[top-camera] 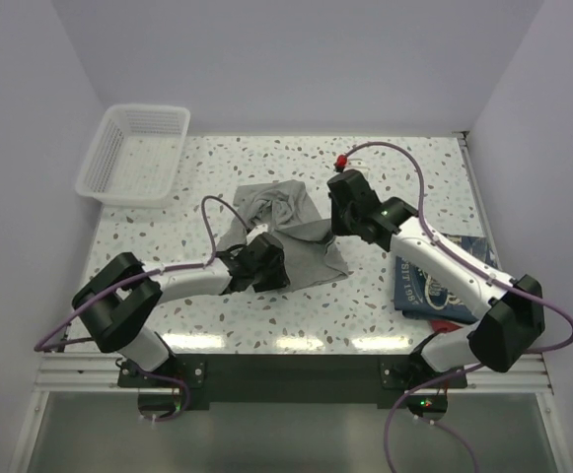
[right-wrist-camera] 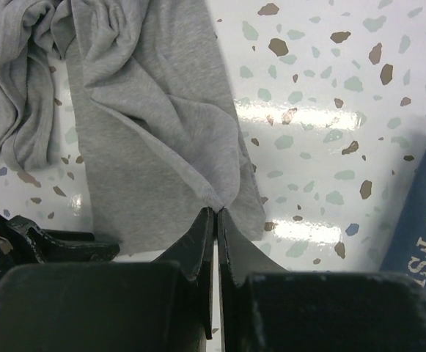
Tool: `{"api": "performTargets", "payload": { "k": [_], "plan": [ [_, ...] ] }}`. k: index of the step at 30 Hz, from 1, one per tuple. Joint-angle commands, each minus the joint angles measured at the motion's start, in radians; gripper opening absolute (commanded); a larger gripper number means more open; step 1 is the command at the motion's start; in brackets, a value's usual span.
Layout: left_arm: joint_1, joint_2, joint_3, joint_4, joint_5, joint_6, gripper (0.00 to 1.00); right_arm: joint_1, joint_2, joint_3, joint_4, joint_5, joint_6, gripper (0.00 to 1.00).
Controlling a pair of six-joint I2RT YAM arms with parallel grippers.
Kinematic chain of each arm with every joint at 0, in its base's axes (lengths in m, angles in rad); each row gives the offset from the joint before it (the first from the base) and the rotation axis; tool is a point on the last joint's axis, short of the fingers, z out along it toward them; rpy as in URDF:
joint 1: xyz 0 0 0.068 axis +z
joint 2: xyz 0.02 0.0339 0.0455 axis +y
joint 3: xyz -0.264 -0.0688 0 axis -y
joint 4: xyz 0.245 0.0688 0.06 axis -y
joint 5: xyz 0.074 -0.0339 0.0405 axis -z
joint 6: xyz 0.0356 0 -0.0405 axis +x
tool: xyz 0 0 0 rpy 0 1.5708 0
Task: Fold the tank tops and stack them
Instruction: Flatten the tank top out
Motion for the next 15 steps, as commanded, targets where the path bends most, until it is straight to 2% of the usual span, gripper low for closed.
{"api": "performTargets", "payload": {
  "k": [1, 5, 8, 9, 11, 12, 15],
  "plan": [
    [-0.048, 0.061, 0.041, -0.196, -0.16, -0.109, 0.47, -0.016, -0.052, -0.013, 0.045, -0.031, -0.008, 0.0],
    [-0.083, 0.136, 0.095, -0.256, -0.21, -0.136, 0.43, -0.033, -0.073, -0.045, 0.065, -0.051, -0.007, 0.0],
    [-0.086, 0.165, 0.11, -0.25, -0.211, -0.132, 0.27, -0.054, -0.087, -0.061, 0.074, -0.065, -0.008, 0.0],
    [-0.086, 0.167, 0.115, -0.25, -0.226, -0.126, 0.18, -0.063, -0.089, -0.064, 0.077, -0.074, -0.011, 0.0],
    [-0.069, 0.161, 0.133, -0.253, -0.243, -0.095, 0.1, -0.085, -0.093, -0.064, 0.08, -0.086, -0.011, 0.0],
    [-0.042, 0.136, 0.141, -0.245, -0.243, -0.081, 0.0, -0.102, -0.092, -0.058, 0.083, -0.105, -0.016, 0.0],
    [0.01, 0.037, 0.168, -0.247, -0.237, -0.014, 0.0, -0.144, -0.084, -0.016, 0.073, -0.149, -0.012, 0.0]
  ]
}}
